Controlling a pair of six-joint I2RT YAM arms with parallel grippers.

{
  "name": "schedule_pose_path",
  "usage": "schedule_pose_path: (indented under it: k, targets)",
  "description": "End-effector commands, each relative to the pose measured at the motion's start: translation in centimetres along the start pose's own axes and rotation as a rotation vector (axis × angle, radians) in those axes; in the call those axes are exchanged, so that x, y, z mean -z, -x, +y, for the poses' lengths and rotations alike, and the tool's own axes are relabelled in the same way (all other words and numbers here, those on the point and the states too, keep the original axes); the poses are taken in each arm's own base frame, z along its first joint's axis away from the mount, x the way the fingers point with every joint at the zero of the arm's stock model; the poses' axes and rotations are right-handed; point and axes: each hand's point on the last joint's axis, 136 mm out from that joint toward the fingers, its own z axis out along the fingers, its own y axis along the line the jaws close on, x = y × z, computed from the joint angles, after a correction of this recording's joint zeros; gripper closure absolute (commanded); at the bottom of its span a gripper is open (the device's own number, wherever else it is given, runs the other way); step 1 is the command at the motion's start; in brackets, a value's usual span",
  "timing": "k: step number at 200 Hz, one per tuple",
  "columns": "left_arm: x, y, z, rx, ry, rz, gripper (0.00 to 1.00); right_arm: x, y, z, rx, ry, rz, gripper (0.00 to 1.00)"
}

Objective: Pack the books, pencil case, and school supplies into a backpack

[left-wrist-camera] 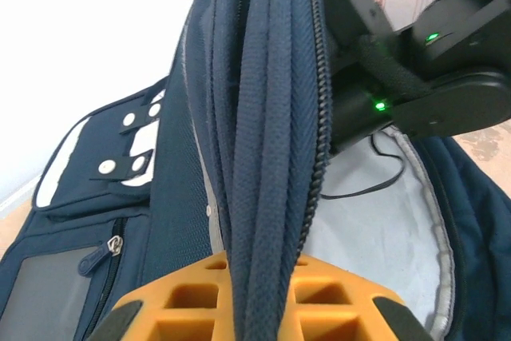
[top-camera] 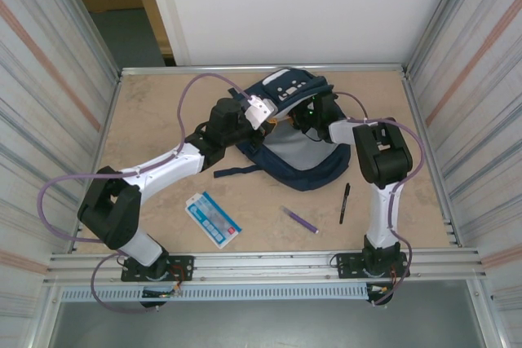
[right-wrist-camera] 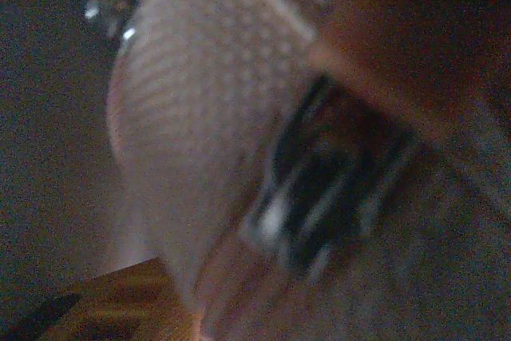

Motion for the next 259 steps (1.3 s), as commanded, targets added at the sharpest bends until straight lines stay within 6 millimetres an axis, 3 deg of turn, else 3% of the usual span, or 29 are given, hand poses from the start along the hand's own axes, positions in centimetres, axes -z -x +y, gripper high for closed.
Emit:
schedule_pose_path:
  k: [1,39,76,86,101,129,154,183,209,219,228,233,250,259]
  targets:
    - [0.8,4.5,1.9,-0.010,0.090,-0.119,1.00,3.5,-0.1,-2.2,-0.024,-0.085,0.015,0.59]
    - [0.6,2.2,4.1,0.093,0.159,-0.072,1.00,8.0,-1.2,-2.4,0.030,-0.094,0.021,0.57]
    - [0.1,0.9,3.5,0.106,0.121,-0.032,1.00,11.7,-4.8,-2.4,0.171,-0.125,0.066,0.62]
    - [-0.2,0.0,3.5,0.098,0.121,0.007,0.86,13.4,-5.8,-2.9,0.255,-0.175,0.023,0.63]
    - [-0.3,-2.0,4.2,0.128,0.158,0.076,0.55,16.5,-6.5,-3.0,0.398,-0.232,-0.088,0.64]
    - [0.7,-4.8,3.6,0.240,0.113,0.147,0.41,21.8,-7.1,-2.2,0.590,-0.301,-0.222,0.63]
    - [3.5,-6.6,2.7,0.318,0.136,0.174,0.37,24.8,-7.8,-0.6,0.735,-0.318,-0.267,0.60]
    - [7.4,-8.9,1.6,0.384,0.164,0.257,0.34,26.1,-8.2,2.1,0.901,-0.363,-0.261,0.58]
    - [10.8,-10.8,1.4,0.509,0.250,0.335,0.28,25.6,-8.2,5.6,1.071,-0.323,-0.271,0.54]
    - [12.6,-12.4,2.4,0.624,0.379,0.385,0.22,24.8,-8.4,6.6,1.139,-0.293,-0.250,0.34]
    - [14.4,-14.3,2.9,0.755,0.480,0.451,0.20,24.4,-7.7,6.6,1.069,-0.294,-0.268,0.16]
    - [15.2,-15.3,3.0,0.818,0.506,0.486,0.20,24.0,-7.7,6.9,1.026,-0.268,-0.250,0.12]
    - [16.4,-18.6,1.8,0.957,0.515,0.613,0.21,22.2,-9.1,7.8,0.950,-0.190,-0.098,0.18]
    - [17.3,-20.3,1.2,1.008,0.538,0.694,0.23,21.0,-10.8,8.1,0.963,-0.185,-0.014,0.21]
